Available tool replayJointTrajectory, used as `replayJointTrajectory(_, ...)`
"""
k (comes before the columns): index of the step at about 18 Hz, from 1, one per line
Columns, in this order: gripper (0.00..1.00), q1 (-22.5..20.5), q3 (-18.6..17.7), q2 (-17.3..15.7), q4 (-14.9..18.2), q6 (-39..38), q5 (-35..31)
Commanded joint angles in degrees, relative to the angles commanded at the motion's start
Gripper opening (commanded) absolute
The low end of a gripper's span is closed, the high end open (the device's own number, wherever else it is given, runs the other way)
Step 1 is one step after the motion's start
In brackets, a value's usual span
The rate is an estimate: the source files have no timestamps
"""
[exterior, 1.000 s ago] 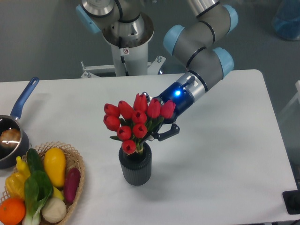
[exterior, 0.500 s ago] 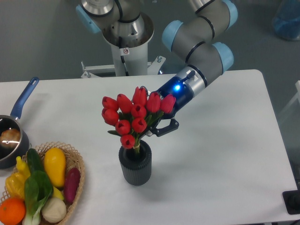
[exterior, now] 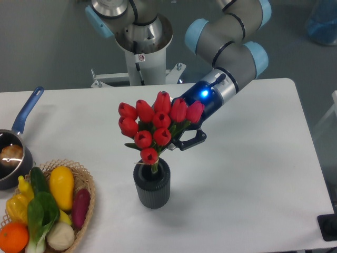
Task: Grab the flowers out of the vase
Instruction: 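Lift the gripped tulip bouquet up out of the vase, then carry the tulip bouquet up and away from the vase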
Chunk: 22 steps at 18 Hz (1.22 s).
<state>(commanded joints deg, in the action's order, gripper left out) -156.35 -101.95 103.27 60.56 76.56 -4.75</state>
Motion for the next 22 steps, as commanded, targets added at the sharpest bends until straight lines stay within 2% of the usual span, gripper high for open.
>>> replayJointTrajectory(22, 0.52, -4.05, 1.41, -1.23, -0.09, -4.41, 7.21)
